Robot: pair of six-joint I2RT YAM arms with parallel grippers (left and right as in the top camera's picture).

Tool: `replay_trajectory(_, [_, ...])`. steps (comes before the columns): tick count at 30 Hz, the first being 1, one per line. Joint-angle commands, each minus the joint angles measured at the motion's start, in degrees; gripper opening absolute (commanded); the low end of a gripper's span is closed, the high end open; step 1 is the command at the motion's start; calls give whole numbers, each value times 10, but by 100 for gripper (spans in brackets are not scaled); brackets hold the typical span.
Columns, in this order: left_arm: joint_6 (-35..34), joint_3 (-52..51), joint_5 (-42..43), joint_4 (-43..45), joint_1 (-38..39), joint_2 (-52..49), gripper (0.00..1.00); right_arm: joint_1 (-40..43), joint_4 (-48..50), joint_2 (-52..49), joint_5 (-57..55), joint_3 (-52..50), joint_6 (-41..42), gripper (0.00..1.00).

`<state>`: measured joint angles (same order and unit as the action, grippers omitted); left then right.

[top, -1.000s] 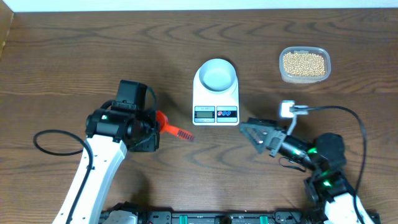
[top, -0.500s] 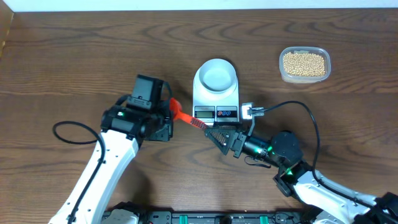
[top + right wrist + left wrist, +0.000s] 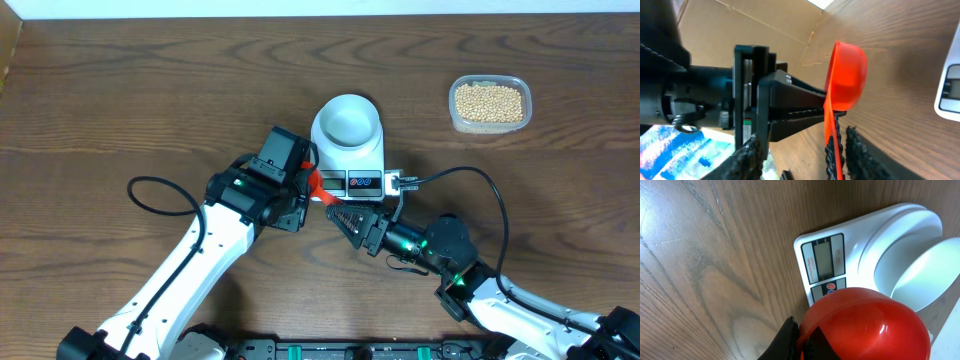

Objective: Scoop item into bowl and weigh 50g on scale
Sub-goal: 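Grasp the scoop handle with the right gripper and release the left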

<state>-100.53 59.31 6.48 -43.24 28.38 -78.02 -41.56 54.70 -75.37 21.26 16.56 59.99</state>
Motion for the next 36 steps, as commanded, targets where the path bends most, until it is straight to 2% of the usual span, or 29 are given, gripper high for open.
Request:
replay_trajectory(1, [-3, 8, -12, 1, 11, -3, 7, -5, -10, 0, -23, 7, -2, 46])
replay_trajectory(5, [-3, 8, -12, 1, 20, -3, 7, -5, -12, 0, -26, 7, 8, 33])
replay_trajectory(8, [-2, 8, -12, -3, 20, -3, 7, -5, -12, 0, -31, 7, 20, 29])
replay_trajectory(17, [0, 8, -12, -12, 20, -3, 7, -5, -18, 0, -31, 7, 21, 24])
replay_trajectory(25, [0, 8, -12, -12, 20, -3, 7, -5, -18, 0, -26, 7, 21, 14])
replay_trajectory(36, [-1, 8, -12, -12, 20, -3, 7, -5, -18, 0, 4, 7, 22, 14])
